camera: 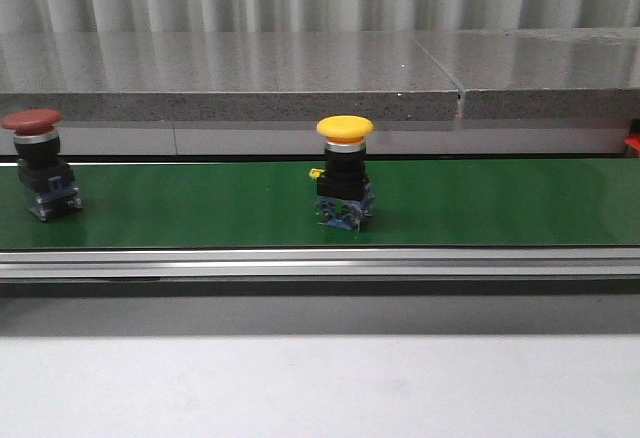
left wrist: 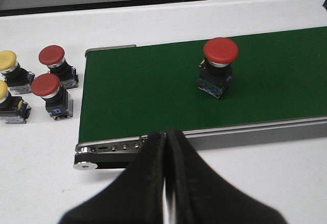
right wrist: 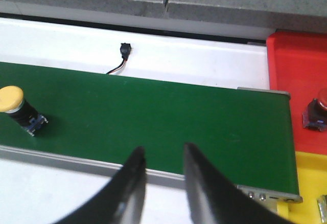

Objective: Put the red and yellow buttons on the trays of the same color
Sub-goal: 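Move the right gripper above the yellow button arriving on the conveyor, then grasp the yellow button with the right gripper and lift it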

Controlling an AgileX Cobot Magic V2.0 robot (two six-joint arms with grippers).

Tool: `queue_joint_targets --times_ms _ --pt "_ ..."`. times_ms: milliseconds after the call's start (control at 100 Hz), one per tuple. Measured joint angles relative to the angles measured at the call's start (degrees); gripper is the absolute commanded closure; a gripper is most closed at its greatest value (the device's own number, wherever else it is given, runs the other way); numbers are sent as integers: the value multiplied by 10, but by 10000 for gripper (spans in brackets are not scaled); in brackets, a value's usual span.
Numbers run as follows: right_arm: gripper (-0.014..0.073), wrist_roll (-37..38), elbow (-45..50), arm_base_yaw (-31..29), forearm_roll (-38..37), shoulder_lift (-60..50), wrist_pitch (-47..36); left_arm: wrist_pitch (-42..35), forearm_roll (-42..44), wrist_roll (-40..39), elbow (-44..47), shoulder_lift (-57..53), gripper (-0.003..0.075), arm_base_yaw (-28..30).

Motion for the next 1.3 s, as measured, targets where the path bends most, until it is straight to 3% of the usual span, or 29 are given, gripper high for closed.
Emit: queue_joint_targets --times_ms 50,280,410,590,1000,1300 --pt "-79 0 0 0 6 0 9 0 0 0 0 0 741 0" --pt "-39 -23 -1 0 34 14 37 0 0 0 0 0 741 0" --pt "-39 -69 -20 9 70 81 66 0 0 0 0 0 741 0" --pt "-39 -118 -33 69 102 203 75 0 0 0 0 0 741 0" --pt "-39 -144 -91 197 104 406 0 0 0 -1 0 0 741 0" --pt "-24 -147 -165 234 90 515 -31 0 0 -1 0 0 741 0"
